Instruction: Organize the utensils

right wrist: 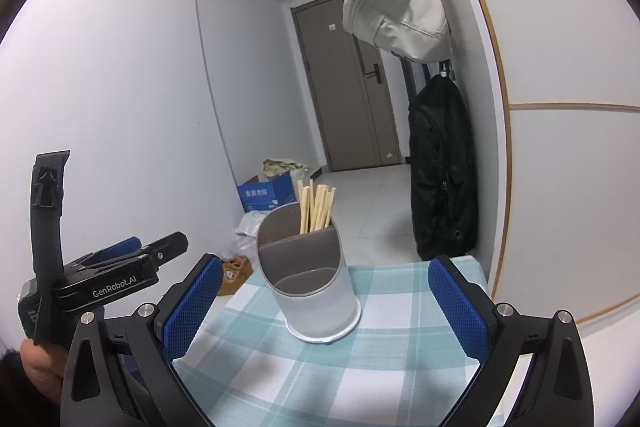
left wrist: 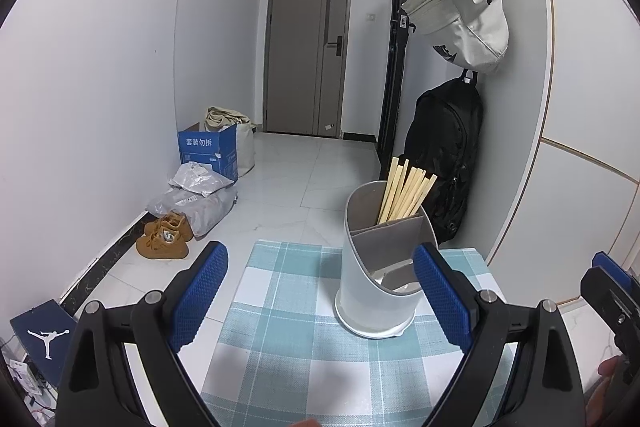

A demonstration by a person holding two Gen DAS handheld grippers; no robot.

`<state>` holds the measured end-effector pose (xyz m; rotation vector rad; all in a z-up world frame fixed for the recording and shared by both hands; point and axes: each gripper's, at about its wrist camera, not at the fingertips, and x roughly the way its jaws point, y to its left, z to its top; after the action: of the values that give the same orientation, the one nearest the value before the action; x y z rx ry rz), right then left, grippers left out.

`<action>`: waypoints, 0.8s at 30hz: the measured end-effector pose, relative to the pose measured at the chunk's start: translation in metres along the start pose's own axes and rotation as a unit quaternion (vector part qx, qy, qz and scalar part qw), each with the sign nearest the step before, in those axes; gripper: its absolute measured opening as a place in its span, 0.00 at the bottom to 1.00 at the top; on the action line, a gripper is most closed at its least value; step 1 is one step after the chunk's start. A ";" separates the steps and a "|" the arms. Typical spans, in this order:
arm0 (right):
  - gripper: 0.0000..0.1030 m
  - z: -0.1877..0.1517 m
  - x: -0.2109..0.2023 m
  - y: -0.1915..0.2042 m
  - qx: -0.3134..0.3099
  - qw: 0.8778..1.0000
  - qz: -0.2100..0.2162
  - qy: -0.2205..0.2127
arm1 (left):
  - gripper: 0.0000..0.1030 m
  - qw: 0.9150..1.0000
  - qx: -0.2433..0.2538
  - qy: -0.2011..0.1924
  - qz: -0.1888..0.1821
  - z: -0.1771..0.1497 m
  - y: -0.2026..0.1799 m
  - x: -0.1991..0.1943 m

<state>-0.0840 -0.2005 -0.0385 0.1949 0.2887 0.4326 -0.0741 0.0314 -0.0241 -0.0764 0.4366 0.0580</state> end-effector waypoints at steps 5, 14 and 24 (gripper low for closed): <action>1.00 0.000 0.000 0.000 -0.001 1.000 0.000 0.001 | 0.89 1.000 0.000 0.001 -0.003 0.000 0.000 0.000; 1.00 -0.001 0.001 0.001 -0.002 1.000 0.001 0.003 | 0.89 1.000 0.001 0.005 -0.006 0.000 -0.001 0.001; 1.00 -0.001 0.001 0.001 -0.004 1.000 0.002 0.004 | 0.89 1.000 0.009 -0.001 -0.001 -0.003 -0.003 -0.001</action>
<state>-0.0833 -0.1993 -0.0399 0.1860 0.2937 0.4390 -0.0761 0.0282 -0.0257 -0.0591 0.4347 0.0519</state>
